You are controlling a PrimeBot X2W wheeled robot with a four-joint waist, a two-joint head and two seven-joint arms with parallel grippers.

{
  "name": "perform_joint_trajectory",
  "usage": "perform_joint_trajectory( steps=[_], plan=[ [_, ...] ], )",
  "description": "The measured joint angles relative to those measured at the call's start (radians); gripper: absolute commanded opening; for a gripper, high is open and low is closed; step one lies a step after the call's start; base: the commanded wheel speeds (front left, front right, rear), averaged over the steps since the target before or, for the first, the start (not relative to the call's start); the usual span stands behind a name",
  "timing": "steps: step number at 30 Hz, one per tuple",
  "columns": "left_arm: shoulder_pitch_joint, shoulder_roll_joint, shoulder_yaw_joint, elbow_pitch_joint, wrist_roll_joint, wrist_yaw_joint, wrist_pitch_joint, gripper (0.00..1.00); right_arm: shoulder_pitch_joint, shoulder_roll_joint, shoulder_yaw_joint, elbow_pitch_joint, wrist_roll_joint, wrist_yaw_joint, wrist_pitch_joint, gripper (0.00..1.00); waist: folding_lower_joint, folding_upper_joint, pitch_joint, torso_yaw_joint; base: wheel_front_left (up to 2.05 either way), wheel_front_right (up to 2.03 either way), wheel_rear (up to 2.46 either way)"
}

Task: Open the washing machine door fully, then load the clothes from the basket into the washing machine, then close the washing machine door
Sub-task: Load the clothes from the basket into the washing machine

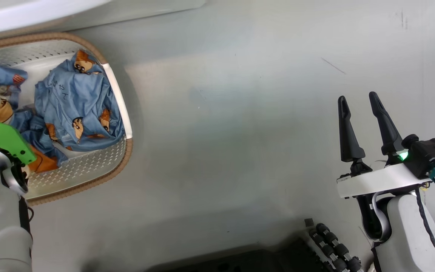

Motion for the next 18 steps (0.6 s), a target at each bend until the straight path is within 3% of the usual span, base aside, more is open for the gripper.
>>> perform_joint_trajectory(
  steps=[7,18],
  plan=[
    [0.017,0.001,0.022,0.026,-0.024,-0.007,-0.051,0.0,0.0,0.0,0.011,0.022,0.0,0.0,0.0,1.0,0.0,0.0,-0.05,0.009,0.0,0.0,0.0],
    [0.06,-0.006,0.027,0.067,-0.055,-0.059,-0.119,0.0,0.007,-0.001,0.008,0.037,0.0,0.0,0.0,1.0,0.0,0.0,-0.14,0.023,0.0,0.0,0.0]
  ],
)
